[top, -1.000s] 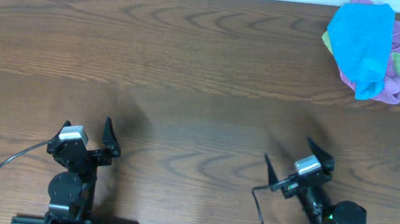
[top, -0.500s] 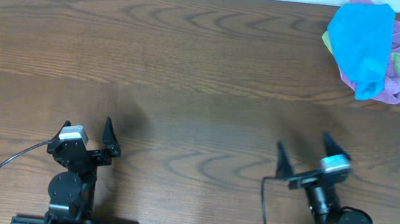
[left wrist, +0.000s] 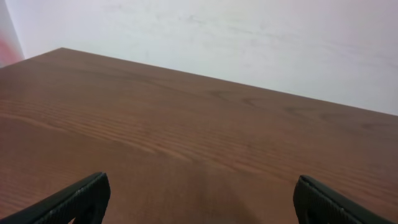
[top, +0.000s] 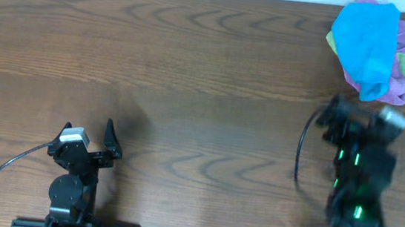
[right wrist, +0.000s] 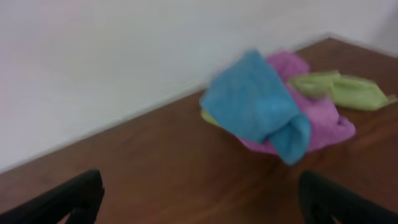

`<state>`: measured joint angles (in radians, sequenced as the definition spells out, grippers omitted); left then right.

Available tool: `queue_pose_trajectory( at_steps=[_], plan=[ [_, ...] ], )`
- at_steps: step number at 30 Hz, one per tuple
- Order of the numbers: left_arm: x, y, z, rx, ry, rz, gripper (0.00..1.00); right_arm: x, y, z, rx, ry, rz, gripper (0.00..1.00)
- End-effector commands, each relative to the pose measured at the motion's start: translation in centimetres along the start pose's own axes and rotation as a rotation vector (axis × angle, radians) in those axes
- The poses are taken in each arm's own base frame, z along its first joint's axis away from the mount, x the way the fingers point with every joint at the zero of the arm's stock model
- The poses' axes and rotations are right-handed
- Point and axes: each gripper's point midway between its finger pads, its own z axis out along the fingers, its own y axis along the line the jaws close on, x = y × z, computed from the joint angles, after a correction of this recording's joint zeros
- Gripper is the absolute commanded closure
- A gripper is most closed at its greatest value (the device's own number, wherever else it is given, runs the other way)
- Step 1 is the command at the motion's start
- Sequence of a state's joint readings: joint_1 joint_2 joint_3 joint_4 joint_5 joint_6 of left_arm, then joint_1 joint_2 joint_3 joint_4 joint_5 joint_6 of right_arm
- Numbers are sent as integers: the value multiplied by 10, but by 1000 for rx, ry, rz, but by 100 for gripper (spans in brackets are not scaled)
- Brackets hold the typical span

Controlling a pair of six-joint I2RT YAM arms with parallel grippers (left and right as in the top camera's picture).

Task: Fold the cloth
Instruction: 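Reach the right gripper to the blue cloth on the pile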

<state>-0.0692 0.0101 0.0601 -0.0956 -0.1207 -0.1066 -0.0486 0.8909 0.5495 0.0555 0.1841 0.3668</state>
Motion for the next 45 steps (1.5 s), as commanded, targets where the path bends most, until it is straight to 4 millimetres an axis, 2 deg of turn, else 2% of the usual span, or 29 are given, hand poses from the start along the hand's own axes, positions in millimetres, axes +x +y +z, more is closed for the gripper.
queue_pose_trajectory(
  at_steps=[1, 4, 9, 15, 20, 23, 26, 31, 34, 37, 43, 45],
  plan=[
    [17, 5, 3, -20, 36, 18, 5, -17, -3, 43, 88, 87, -27, 1],
    [17, 5, 3, -20, 36, 18, 5, -29, -3, 87, 151, 203, -74, 1],
    [17, 5, 3, -20, 36, 18, 5, -47, -10, 144, 225, 317, -95, 1],
    [17, 5, 3, -20, 36, 18, 5, -54, -40, 198, 308, 409, -98, 1],
    [17, 5, 3, -20, 36, 18, 5, -50, -69, 228, 369, 480, -84, 1],
    [17, 5, 3, -20, 36, 18, 5, -37, -84, 240, 373, 544, -56, 1],
    [17, 5, 3, -20, 36, 18, 4, -20, -91, 240, 367, 603, -22, 1],
    [17, 5, 3, -20, 36, 18, 5, -7, -75, 238, 295, 663, 2, 1],
    [17, 5, 3, -20, 36, 18, 4, -1, -74, 238, 293, 677, 1, 1],
    [17, 5, 3, -20, 36, 18, 5, 8, -83, 241, 333, 687, -15, 4],
    [17, 5, 3, -20, 36, 18, 5, 65, -106, 248, 395, 816, -27, 15],
    [18, 5, 3, -21, 36, 18, 5, 80, -112, 250, 416, 847, -35, 15]
  ],
)
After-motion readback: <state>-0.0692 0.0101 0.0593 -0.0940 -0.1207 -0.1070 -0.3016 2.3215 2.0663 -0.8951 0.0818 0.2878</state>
